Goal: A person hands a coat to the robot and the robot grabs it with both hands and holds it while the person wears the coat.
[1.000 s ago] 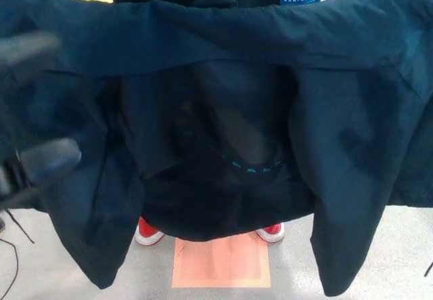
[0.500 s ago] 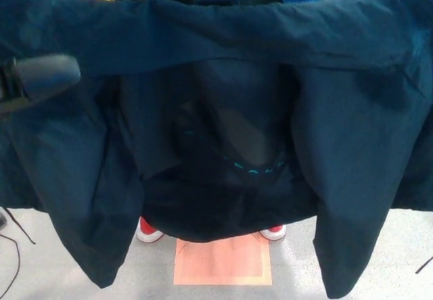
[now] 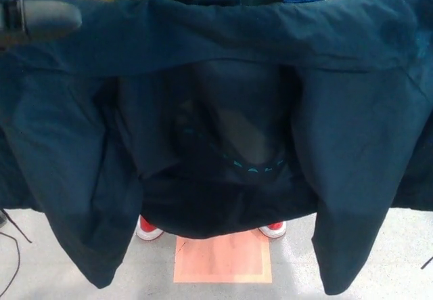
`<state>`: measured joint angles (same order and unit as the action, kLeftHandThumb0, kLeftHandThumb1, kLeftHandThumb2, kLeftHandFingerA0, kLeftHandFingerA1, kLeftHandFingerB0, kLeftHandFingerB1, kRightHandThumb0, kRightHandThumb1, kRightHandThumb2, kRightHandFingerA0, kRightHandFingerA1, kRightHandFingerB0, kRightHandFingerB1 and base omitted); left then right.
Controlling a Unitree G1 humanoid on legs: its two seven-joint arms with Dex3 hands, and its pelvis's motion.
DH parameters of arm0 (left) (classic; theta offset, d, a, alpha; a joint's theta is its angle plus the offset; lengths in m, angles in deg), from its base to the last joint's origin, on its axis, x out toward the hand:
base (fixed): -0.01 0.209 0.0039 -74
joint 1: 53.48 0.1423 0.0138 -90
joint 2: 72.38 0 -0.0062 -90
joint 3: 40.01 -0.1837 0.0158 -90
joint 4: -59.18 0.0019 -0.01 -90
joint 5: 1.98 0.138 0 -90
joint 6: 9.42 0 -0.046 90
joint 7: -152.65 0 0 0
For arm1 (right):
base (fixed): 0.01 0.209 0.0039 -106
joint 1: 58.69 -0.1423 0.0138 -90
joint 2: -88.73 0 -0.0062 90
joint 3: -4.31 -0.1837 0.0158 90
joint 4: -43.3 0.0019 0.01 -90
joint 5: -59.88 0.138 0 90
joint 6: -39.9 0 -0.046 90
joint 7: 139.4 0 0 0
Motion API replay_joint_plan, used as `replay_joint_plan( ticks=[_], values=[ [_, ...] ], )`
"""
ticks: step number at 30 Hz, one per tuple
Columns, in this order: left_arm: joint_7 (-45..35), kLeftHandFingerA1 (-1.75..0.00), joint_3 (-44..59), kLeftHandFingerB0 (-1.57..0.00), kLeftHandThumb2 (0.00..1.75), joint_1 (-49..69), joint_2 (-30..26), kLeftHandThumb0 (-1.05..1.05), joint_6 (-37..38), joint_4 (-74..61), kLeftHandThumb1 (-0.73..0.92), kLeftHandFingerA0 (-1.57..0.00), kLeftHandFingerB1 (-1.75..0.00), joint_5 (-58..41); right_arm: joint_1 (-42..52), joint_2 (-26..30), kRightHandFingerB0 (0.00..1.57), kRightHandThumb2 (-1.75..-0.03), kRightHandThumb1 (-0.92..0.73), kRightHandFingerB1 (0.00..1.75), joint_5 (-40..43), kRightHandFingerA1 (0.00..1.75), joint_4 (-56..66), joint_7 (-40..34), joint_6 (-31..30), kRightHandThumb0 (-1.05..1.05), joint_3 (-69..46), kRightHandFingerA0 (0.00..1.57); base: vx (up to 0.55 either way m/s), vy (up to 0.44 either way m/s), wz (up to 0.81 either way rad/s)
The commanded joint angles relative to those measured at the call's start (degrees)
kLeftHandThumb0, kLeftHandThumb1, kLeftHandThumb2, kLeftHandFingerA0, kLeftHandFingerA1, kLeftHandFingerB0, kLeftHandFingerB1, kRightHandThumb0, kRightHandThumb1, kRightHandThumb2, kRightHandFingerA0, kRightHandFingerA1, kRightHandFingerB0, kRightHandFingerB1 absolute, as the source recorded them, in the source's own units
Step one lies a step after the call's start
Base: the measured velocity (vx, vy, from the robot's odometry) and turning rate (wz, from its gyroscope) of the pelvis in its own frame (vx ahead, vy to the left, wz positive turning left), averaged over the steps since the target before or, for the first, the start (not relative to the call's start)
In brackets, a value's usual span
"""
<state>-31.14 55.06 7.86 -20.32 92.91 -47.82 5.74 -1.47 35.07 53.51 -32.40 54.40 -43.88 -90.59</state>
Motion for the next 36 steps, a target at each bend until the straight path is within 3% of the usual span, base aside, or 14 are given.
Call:
replay_joint_plan(
  ticks=[1, 3, 4, 6, 8, 11, 12, 14, 15, 16, 17, 19, 24, 36],
  values=[
    [-33.4, -0.4, -13.0, -0.1, 0.89, -17.8, -4.6, -0.81, -18.4, 13.7, 0.53, -0.07, -0.2, -4.4, -17.1, 2.8, 0.03, -0.96, -0.62, 0.18, -5.1, 0.44, -12.1, 26.0, -10.0, -0.85, 15.8, 0.15, 0.0, 0.0, 0.0],
    [-35.1, -0.29, -14.2, -0.05, 0.59, -19.0, -4.7, -0.81, -18.9, 14.5, 0.63, -0.12, -0.23, -3.7, -18.0, 2.7, 0.02, -0.96, -0.61, 0.16, -6.2, 0.44, -12.6, 28.0, -9.9, -0.84, 17.9, 0.14, 0.0, 0.0, 0.0],
    [-35.8, -0.38, -14.6, -0.07, 0.9, -19.5, -4.7, -0.79, -19.0, 14.7, 0.51, -0.03, -0.2, -3.6, -18.3, 2.6, 0.0, -0.63, -0.76, 0.19, -6.3, 0.33, -12.7, 28.5, -9.8, -0.84, 18.6, 0.22, 0.0, 0.0, 0.0],
    [-36.9, -0.4, -15.5, -0.05, 0.91, -19.8, -4.8, -0.8, -18.9, 15.2, 0.5, -0.04, -0.21, -3.0, -18.6, 2.3, 0.01, -0.96, -0.6, 0.17, -6.1, 0.47, -13.2, 29.6, -9.5, -0.84, 19.9, 0.19, 0.0, 0.0, 0.0],
    [-38.0, -0.39, -16.6, -0.04, 0.86, -19.8, -5.1, -0.87, -18.9, 15.1, 0.53, -0.09, -0.22, -1.9, -18.7, 1.7, 0.0, -0.65, -0.76, 0.2, -6.2, 0.35, -13.8, 31.0, -8.8, -0.86, 21.6, 0.29, 0.0, 0.0, 0.0],
    [-38.2, -0.43, -17.8, -0.03, 0.89, -19.4, -5.1, -0.79, -17.7, 15.2, 0.5, -0.1, -0.24, -0.1, -18.9, 1.1, 0.01, -1.0, -0.65, 0.11, -7.3, 0.47, -13.2, 32.0, -9.5, -0.94, 23.9, 0.23, 0.0, 0.0, 0.0],
    [-38.4, -0.39, -18.1, -0.06, 0.89, -19.3, -5.1, -0.77, -17.5, 15.2, 0.49, -0.04, -0.24, 0.1, -19.0, 0.8, 0.0, -0.63, -0.77, 0.21, -7.4, 0.37, -13.3, 32.1, -9.1, -0.87, 24.4, 0.35, 0.0, 0.0, 0.0],
    [-39.4, -0.34, -19.0, -0.05, 0.88, -19.4, -5.1, -0.78, -18.7, 15.1, 0.48, -0.04, -0.22, 0.5, -19.4, 0.4, 0.0, -0.63, -0.77, 0.2, -7.5, 0.36, -13.2, 33.0, -9.4, -0.87, 25.6, 0.31, 0.0, 0.0, 0.0],
    [-39.8, -0.35, -19.6, -0.08, 0.88, -19.3, -5.2, -0.8, -18.6, 15.1, 0.5, -0.03, -0.22, 1.3, -19.7, 0.3, 0.02, -0.97, -0.61, 0.16, -7.6, 0.45, -12.9, 33.8, -10.0, -0.86, 26.3, 0.18, 0.0, 0.0, 0.0],
    [-40.2, -0.36, -20.3, -0.08, 0.89, -19.4, -5.2, -0.8, -18.3, 15.2, 0.5, -0.02, -0.21, 2.1, -20.1, 0.2, 0.0, -0.64, -0.76, 0.18, -7.2, 0.31, -12.8, 34.8, -10.9, -0.9, 27.0, 0.19, 0.0, 0.0, 0.0],
    [-40.5, -0.29, -20.7, -0.05, 0.59, -19.5, -5.2, -0.83, -17.9, 15.3, 0.6, -0.11, -0.24, 2.5, -20.4, 0.2, 0.0, -1.01, -0.58, 0.15, -7.1, 0.43, -12.7, 35.5, -11.6, -0.84, 27.5, 0.08, 0.0, 0.0, 0.0],
    [-41.2, -0.34, -21.4, -0.06, 0.88, -19.3, -5.4, -0.78, -17.4, 15.3, 0.49, -0.04, -0.2, 2.7, -21.6, 0.2, 0.06, -0.99, -0.61, 0.11, -6.6, 0.31, -12.1, 38.0, -14.1, -0.89, 28.7, 0.07, 0.0, 0.0, 0.0],
    [-41.9, -0.3, -22.1, -0.05, 0.6, -18.4, -6.0, -0.8, -17.0, 14.5, 0.6, -0.14, -0.23, 3.2, -24.0, -0.3, 0.07, -0.96, -0.58, 0.11, -5.3, 0.27, -12.4, 41.3, -16.1, -0.87, 30.6, 0.07, 0.0, 0.0, 0.0],
    [-42.6, -0.35, -22.8, -0.07, 0.7, -16.7, -4.5, -0.87, -18.1, 14.1, 0.53, -0.15, -0.2, 4.5, -27.4, -1.5, 0.03, -0.94, -0.55, 0.12, -7.6, 0.24, -13.0, 45.4, -18.7, -0.82, 34.4, 0.03, 0.0, 0.0, 0.0]
  ],
)
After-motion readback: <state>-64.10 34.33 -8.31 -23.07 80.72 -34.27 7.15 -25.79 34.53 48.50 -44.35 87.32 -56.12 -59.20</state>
